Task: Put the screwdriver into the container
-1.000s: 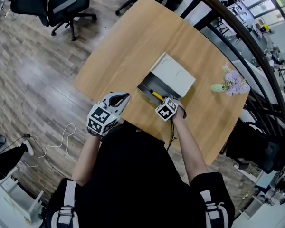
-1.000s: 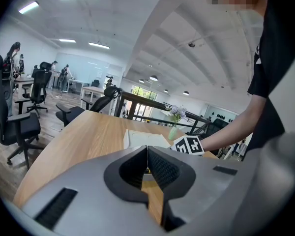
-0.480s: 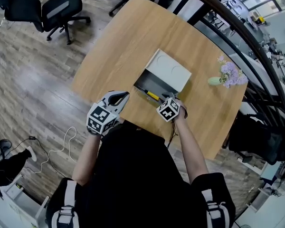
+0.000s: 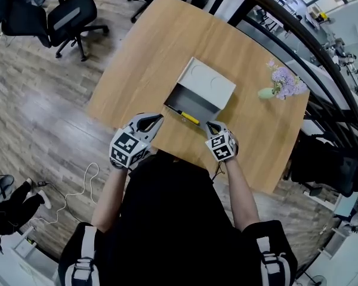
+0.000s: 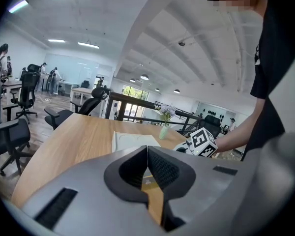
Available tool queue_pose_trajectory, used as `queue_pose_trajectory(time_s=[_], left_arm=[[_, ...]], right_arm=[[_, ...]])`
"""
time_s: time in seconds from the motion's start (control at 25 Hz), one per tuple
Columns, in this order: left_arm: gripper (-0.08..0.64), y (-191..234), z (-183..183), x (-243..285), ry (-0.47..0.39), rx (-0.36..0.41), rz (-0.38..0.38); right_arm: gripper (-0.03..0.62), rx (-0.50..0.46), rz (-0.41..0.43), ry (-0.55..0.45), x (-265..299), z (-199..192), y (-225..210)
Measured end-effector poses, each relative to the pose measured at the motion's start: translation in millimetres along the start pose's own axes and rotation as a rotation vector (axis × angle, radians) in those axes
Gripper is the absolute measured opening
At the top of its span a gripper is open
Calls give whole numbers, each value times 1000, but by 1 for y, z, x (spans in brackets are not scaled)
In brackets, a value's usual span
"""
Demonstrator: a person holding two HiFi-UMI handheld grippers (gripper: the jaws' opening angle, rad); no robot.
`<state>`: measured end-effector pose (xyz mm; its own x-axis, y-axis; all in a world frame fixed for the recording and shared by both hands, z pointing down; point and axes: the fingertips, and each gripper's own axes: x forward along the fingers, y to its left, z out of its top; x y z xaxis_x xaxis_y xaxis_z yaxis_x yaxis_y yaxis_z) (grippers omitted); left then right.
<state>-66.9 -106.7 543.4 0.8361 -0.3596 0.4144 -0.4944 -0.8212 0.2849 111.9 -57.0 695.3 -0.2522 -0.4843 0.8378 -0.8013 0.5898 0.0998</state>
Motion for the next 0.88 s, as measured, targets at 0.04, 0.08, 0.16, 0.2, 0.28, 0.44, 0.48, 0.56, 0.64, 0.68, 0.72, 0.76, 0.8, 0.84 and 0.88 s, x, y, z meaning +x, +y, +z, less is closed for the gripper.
queue_pose_trajectory(time_s=[0.04, 0.08, 0.16, 0.2, 0.28, 0.44, 0.48, 0.56, 0.64, 0.68, 0.72, 0.76, 0.8, 0.84, 0.88], left_arm=[[25, -1, 0, -1, 2, 1, -3], [25, -2, 0, -1, 4, 4, -7], [25, -7, 1, 0, 9, 13, -18], [25, -11, 2, 1, 12, 18, -23], [25, -18, 2, 4, 15, 29, -29], [25, -32, 5, 8, 12, 40, -27], [25, -37, 7, 9, 9, 42, -26], [25, -51, 8, 9, 4, 39, -28], [25, -64, 6, 8, 12, 40, -31], [25, -70, 4, 7, 19, 42, -30], [25, -75, 2, 6, 23, 41, -28], [25, -80, 0, 5, 24, 38, -24], [25, -83, -1, 4, 23, 34, -18], [25, -87, -2, 3, 21, 31, -11], [25, -90, -2, 3, 19, 30, -4]], right_arm=[[29, 4, -9, -15, -4, 2, 1], [28, 5, -17, -25, -9, 3, 3], [26, 12, -32, -49, -19, 5, 3], [26, 19, -39, -66, -25, 5, 2], [26, 31, -49, -98, -36, 4, 2], [25, 25, -52, -152, -57, 8, 3], [25, 22, -51, -165, -62, 8, 3], [26, 18, -54, -178, -69, 6, 2], [26, 12, -56, -184, -75, 4, 3], [26, 10, -53, -191, -78, 4, 4], [26, 8, -48, -200, -81, 4, 6], [26, 5, -44, -208, -85, 3, 8], [26, 2, -40, -214, -88, 2, 9], [26, -1, -38, -221, -91, 0, 11], [26, -4, -35, -228, -94, -1, 11]])
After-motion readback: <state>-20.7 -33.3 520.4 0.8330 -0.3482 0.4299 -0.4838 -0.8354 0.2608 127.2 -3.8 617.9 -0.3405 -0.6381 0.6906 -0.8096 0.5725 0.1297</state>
